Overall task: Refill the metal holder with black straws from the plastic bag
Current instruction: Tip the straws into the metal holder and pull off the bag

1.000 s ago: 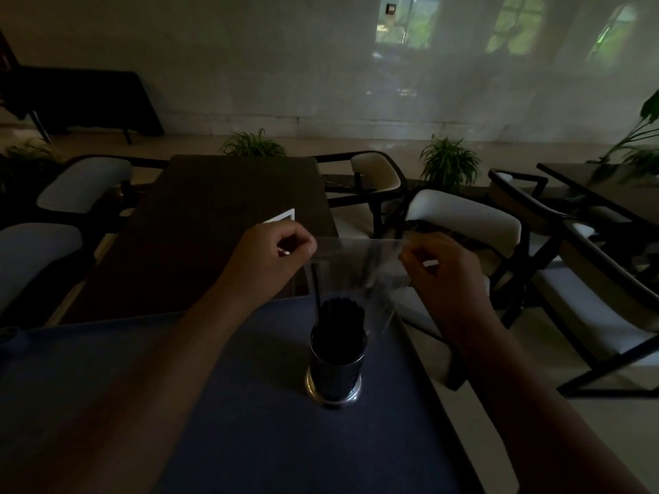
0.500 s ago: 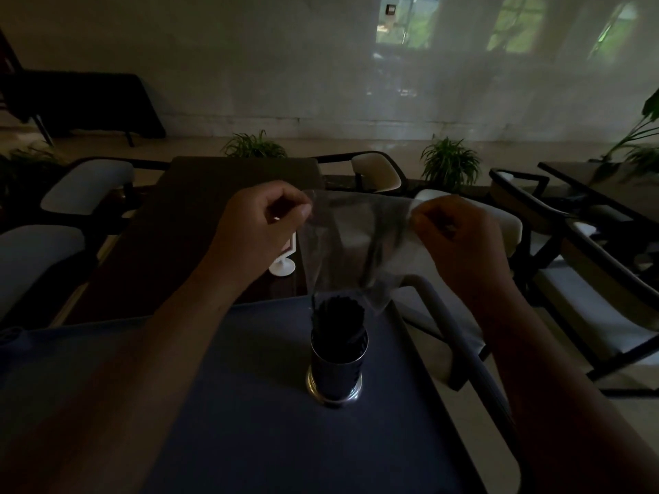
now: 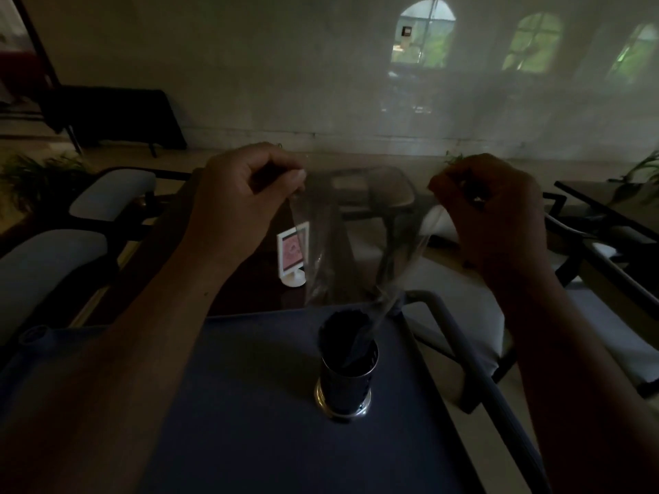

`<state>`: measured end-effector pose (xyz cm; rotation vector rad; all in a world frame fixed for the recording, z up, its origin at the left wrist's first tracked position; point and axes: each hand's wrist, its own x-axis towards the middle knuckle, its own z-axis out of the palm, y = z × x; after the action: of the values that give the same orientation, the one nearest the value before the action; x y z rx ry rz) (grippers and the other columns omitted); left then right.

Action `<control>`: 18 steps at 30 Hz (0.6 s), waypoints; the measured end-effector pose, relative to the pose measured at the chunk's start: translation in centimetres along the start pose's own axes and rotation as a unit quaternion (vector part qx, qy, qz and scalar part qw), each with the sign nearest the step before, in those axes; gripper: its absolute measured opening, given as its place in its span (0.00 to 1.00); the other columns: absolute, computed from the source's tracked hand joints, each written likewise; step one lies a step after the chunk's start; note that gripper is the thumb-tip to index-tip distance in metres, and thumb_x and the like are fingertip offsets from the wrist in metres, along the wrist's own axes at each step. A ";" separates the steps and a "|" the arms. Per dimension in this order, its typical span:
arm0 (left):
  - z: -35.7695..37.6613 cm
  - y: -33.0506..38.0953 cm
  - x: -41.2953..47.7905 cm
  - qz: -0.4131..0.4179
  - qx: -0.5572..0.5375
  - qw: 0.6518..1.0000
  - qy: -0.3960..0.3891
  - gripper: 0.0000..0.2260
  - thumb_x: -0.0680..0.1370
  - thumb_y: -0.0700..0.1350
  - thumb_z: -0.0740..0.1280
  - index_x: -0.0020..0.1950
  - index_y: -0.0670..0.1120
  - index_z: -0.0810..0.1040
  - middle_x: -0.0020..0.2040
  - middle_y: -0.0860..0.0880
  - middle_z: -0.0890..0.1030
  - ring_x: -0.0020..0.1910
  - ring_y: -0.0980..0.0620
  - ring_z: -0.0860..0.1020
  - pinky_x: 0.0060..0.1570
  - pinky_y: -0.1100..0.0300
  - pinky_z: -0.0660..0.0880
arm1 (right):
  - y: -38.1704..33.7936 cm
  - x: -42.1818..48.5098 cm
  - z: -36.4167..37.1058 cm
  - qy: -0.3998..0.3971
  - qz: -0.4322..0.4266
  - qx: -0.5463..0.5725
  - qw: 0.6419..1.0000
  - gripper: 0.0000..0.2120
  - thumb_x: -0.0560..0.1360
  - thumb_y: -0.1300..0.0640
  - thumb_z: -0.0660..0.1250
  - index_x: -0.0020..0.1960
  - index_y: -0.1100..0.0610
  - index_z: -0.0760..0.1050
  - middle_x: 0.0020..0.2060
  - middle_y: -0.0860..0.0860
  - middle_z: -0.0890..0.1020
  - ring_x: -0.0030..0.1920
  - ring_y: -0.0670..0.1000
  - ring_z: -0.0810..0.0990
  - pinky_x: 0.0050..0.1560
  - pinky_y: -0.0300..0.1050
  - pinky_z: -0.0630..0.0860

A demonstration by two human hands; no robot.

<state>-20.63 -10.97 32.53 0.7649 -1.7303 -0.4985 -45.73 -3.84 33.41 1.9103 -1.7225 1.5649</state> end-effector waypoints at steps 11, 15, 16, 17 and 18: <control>-6.8 -4.5 -6.0 -0.161 0.095 0.982 0.021 0.04 0.79 0.44 0.66 0.47 0.46 0.79 0.38 0.49 0.83 0.23 0.51 0.77 0.23 0.59 0.73 | -2.8 -3.9 10.7 -0.186 0.161 0.160 0.956 0.05 0.80 0.56 0.62 0.48 0.54 0.75 0.38 0.48 0.83 0.27 0.44 0.82 0.23 0.32 0.73; -9.2 -5.9 -8.8 -0.206 0.071 0.975 0.033 0.05 0.80 0.41 0.64 0.49 0.42 0.78 0.44 0.46 0.83 0.30 0.49 0.83 0.27 0.56 0.78 | -3.9 -6.1 14.5 -0.219 0.177 0.228 0.932 0.06 0.80 0.59 0.61 0.48 0.59 0.76 0.39 0.50 0.83 0.34 0.46 0.84 0.31 0.37 0.80; -9.9 -6.3 -9.4 -0.214 0.073 0.973 0.038 0.05 0.80 0.40 0.63 0.49 0.41 0.78 0.43 0.45 0.83 0.31 0.49 0.84 0.28 0.55 0.79 | -4.1 -6.7 15.3 -0.226 0.167 0.229 0.932 0.06 0.80 0.59 0.62 0.48 0.59 0.76 0.39 0.50 0.83 0.35 0.45 0.84 0.33 0.36 0.80; -10.5 -6.7 -10.1 -0.220 0.072 0.972 0.040 0.05 0.80 0.40 0.63 0.49 0.40 0.77 0.43 0.45 0.83 0.33 0.50 0.84 0.29 0.54 0.80 | -4.2 -7.2 15.9 -0.230 0.157 0.228 0.933 0.06 0.80 0.58 0.62 0.48 0.58 0.76 0.40 0.50 0.83 0.37 0.44 0.84 0.35 0.37 0.81; -11.0 -6.9 -10.7 -0.221 0.071 0.972 0.041 0.05 0.80 0.39 0.63 0.48 0.39 0.77 0.43 0.44 0.83 0.35 0.50 0.85 0.32 0.53 0.80 | -4.3 -7.7 16.4 -0.230 0.149 0.232 0.933 0.06 0.79 0.57 0.63 0.47 0.57 0.76 0.40 0.50 0.83 0.38 0.44 0.85 0.38 0.40 0.83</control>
<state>-6.73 -7.64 23.75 1.2687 -1.5297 -0.6369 -31.35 -8.42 22.55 2.5057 -2.0440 1.8792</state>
